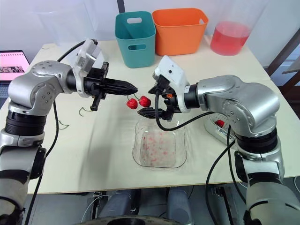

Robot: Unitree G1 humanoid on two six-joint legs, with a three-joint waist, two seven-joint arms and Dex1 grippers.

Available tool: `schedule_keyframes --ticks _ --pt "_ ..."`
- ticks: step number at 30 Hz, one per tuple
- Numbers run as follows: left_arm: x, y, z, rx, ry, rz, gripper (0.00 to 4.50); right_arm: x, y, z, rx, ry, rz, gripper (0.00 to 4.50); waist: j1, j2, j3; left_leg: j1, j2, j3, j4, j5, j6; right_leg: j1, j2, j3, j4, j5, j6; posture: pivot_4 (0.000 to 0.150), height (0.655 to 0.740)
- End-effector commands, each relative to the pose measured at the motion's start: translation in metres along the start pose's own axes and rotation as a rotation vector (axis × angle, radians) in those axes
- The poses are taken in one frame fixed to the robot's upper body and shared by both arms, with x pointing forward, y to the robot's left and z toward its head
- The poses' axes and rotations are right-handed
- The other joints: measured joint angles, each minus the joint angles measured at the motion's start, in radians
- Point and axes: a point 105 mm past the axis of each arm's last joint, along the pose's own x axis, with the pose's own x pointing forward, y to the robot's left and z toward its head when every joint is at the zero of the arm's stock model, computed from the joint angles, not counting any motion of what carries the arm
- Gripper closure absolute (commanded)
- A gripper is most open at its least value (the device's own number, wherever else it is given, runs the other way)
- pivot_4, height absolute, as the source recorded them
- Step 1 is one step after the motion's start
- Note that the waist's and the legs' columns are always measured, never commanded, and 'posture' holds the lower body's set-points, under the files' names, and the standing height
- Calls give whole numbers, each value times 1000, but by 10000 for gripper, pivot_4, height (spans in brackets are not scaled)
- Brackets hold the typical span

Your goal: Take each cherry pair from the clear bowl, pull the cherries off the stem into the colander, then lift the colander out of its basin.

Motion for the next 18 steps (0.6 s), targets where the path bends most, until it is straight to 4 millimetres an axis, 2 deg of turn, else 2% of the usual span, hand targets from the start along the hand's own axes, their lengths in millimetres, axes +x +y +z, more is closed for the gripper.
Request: schedule_keyframes --ticks 1,2,5,11,18 --pt "-1 -4 15 75 -4 -5 45000 0 2 7 -24 -33 9 663 0 0 0 0 0 0 0 0 0 0 0 0 0 0 0 1500 7400" --pt "-1 -4 15 75 -5 -5 45000 2 2 7 -24 -34 10 663 0 0 0 0 0 0 0 0 0 0 0 0 0 0 0 1500 7400" --pt "0 -5 15 75 -7 -5 45000 4 2 7 -22 -41 16 8713 0 0 0 0 0 0 0 0 0 0 0 0 0 0 0 1500 7400" --pt "0 -4 16 76 -18 3 45000 6 2 5 -33 -27 17 37898 0 0 0 0 0 0 0 0 0 0 0 0 0 0 0 1500 7400" --pt "-1 0 21 78 -39 19 45000 3 3 -1 -43 -3 14 37898 0 0 0 0 0 0 0 0 0 0 0 0 0 0 0 1500 7400"
